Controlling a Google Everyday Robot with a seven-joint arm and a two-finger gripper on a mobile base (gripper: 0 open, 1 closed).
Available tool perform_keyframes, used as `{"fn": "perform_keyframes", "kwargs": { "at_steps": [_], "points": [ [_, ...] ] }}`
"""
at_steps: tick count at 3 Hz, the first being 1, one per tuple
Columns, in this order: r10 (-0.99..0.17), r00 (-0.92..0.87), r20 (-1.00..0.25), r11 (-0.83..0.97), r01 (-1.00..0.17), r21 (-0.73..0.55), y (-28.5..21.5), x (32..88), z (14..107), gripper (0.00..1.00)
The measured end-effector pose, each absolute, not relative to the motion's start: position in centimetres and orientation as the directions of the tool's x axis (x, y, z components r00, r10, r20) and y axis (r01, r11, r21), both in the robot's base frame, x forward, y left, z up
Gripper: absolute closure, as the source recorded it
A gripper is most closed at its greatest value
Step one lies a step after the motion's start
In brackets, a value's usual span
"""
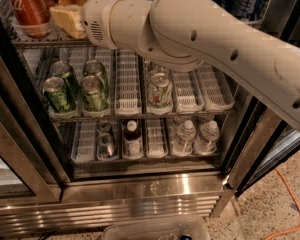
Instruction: Pick orange can from middle shelf of fridge
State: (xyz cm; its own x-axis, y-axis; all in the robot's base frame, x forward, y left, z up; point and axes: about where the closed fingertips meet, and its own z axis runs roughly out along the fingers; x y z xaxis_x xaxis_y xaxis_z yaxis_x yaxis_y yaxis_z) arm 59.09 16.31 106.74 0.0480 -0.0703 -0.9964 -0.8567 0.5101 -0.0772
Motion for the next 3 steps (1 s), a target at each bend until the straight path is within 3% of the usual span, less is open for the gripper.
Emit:
{"fn": "perform_keyframes", "kwargs": {
  "at_steps": [1,2,3],
  "points": [
    [-0.07,0.048,-0.996,0.51,-0.857,-0.077,16.2,59.4,107.0,0.89],
    [-0.071,0.048,-0.996,0.51,-0.857,-0.078,16.2,59.4,107.0,1.0],
    [-0.085,0.083,-0.993,0.495,-0.861,-0.114,16.4,59.1,108.1,1.0]
  ]
}}
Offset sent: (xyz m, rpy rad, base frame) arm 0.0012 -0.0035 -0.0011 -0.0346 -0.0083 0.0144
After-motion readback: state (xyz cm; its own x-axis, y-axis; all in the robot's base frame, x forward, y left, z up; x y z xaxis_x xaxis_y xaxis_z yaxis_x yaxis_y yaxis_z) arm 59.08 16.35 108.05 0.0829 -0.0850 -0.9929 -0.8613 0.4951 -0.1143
